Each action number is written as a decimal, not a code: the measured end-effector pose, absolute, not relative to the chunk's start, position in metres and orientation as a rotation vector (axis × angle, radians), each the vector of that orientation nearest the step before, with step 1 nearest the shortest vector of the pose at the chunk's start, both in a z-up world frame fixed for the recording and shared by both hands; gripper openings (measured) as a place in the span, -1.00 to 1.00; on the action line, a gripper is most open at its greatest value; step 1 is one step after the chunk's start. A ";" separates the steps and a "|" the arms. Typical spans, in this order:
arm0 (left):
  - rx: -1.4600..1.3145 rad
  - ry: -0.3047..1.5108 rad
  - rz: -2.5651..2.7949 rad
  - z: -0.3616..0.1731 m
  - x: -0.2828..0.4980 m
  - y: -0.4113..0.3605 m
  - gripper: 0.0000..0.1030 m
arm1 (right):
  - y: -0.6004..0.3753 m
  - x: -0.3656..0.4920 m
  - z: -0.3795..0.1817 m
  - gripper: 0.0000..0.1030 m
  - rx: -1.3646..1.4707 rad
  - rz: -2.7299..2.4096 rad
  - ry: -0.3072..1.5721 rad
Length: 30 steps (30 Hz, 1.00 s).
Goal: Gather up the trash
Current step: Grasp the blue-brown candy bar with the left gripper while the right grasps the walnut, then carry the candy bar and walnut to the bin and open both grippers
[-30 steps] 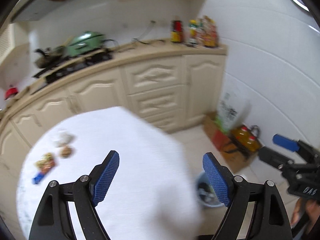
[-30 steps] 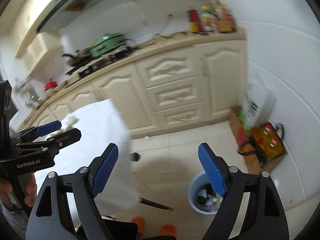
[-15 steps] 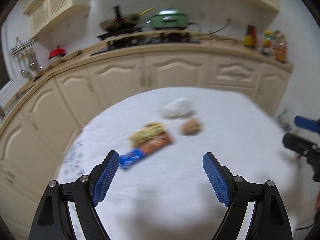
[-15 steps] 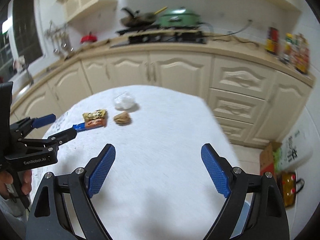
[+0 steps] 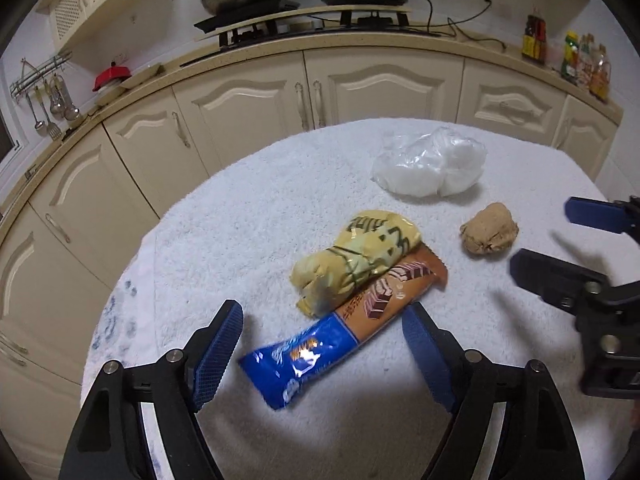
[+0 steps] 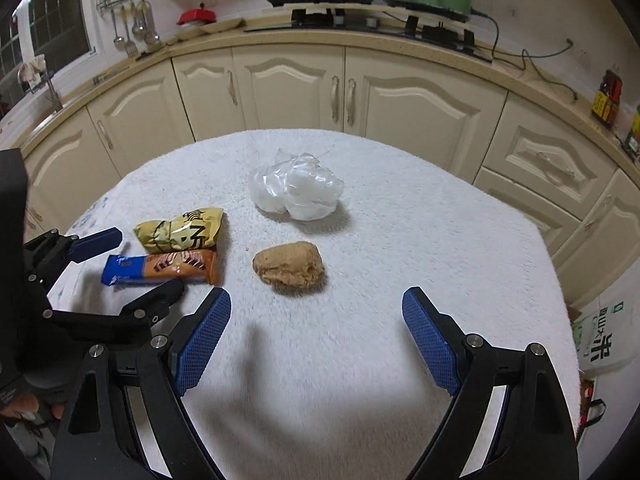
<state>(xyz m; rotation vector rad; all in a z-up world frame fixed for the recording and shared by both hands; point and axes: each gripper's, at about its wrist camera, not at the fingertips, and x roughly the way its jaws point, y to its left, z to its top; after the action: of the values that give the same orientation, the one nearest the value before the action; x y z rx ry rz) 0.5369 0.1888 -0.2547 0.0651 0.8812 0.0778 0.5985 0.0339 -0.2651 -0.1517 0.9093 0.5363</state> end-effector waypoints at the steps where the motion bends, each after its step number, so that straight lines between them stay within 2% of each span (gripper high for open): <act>1: 0.060 0.881 0.060 -0.255 0.540 0.190 0.33 | 0.038 0.603 -0.267 0.74 -0.151 0.536 0.913; 2: 0.046 0.881 0.028 -0.255 0.549 0.195 0.03 | 0.040 0.604 -0.268 0.73 -0.151 0.538 0.911; 4: 0.029 0.882 -0.019 -0.253 0.555 0.204 -0.23 | 0.047 0.610 -0.271 0.73 -0.155 0.548 0.909; 6: 0.037 0.878 -0.035 -0.254 0.562 0.208 -0.37 | 0.054 0.613 -0.275 0.73 -0.166 0.552 0.913; 9: 0.038 0.879 -0.033 -0.251 0.555 0.209 -0.43 | 0.060 0.618 -0.283 0.60 -0.176 0.560 0.932; 11: 0.022 0.886 -0.040 -0.249 0.554 0.210 -0.46 | 0.061 0.618 -0.287 0.07 -0.178 0.561 0.936; 13: -0.007 0.900 -0.049 -0.248 0.551 0.212 -0.50 | 0.057 0.613 -0.286 -0.10 -0.179 0.568 0.925; 22: -0.079 0.893 -0.099 -0.219 0.513 0.189 -0.71 | 0.012 0.576 -0.266 -0.11 -0.095 0.590 0.890; 30: -0.092 0.885 -0.124 -0.212 0.475 0.159 -0.71 | -0.046 0.527 -0.251 -0.11 -0.012 0.591 0.873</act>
<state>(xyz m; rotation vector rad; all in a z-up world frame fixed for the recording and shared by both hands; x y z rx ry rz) 0.4752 0.1587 -0.2117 -0.0920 0.8845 -0.1236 0.5270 -0.0463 -0.2510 -0.0119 0.8729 0.5911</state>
